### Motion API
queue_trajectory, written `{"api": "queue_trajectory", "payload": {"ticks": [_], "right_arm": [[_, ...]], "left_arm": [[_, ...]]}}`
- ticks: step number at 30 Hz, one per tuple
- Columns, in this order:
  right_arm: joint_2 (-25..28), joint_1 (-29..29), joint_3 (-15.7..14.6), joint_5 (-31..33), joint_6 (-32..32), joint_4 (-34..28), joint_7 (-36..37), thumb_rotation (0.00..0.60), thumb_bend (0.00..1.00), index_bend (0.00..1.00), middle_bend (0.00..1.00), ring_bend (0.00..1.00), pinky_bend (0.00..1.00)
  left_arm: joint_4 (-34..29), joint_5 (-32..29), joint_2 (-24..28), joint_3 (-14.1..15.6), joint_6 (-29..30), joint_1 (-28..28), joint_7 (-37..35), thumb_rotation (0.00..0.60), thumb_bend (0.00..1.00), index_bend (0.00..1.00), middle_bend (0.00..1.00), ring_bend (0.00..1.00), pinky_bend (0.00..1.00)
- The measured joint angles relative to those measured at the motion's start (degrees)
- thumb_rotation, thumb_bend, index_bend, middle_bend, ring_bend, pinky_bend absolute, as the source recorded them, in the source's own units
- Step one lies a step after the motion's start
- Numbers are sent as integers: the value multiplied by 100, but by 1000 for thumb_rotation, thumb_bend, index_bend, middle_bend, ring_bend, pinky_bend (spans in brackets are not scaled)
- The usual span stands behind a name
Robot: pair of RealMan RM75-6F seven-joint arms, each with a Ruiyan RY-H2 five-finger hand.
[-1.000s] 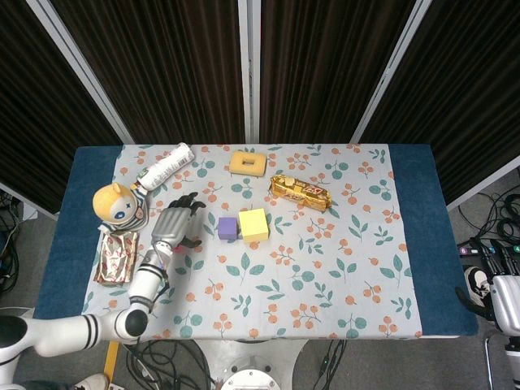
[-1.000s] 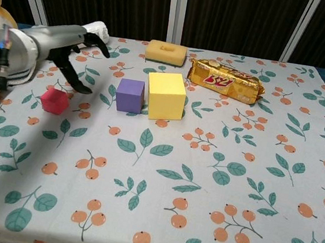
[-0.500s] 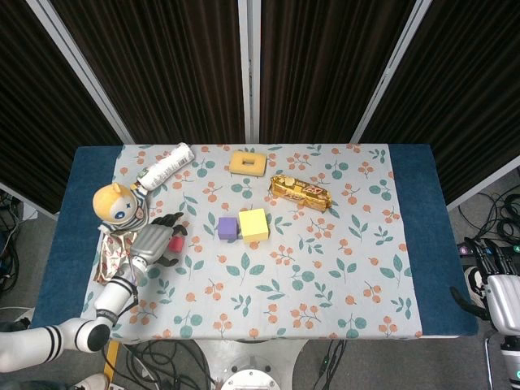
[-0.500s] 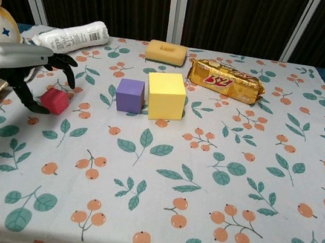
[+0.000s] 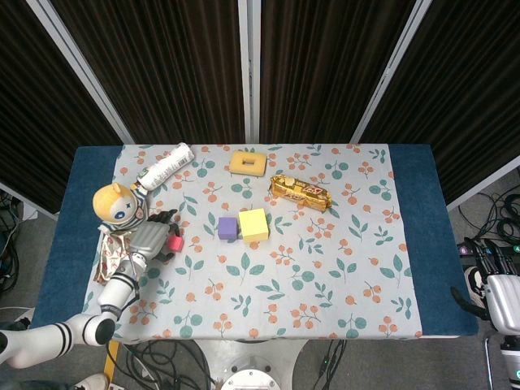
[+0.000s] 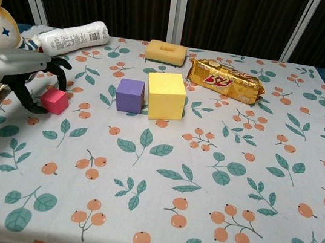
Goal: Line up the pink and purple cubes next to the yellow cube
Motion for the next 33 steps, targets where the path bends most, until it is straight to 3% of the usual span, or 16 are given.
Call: {"api": "queue_trajectory", "payload": {"ticks": [7,15,23,33], "right_arm": [[19,10,8,11,-12,-42,-33,600,171,37,160,28,131],[43,16,2,-3,-14,-92,-77,600,172,37,160,28,131],[65,-27,-2,46,14,-89,-67,600,171,37,160,28,131],[72,-71,-11,64,45,-25,5,600,171,37,160,28,131]], "left_arm": [[128,-5,-136,-169,44,53,-274,600,320,603,224,96,153],[221,-306,-288,-602,-21,-91,-369,600,318,585,225,96,153],[229,-1373,-390,-939,-416,-580,215,600,316,561,216,96,153],[231,-2665,-657,-1059,-441,-1203,1153,600,319,560,216,96,153]]}}
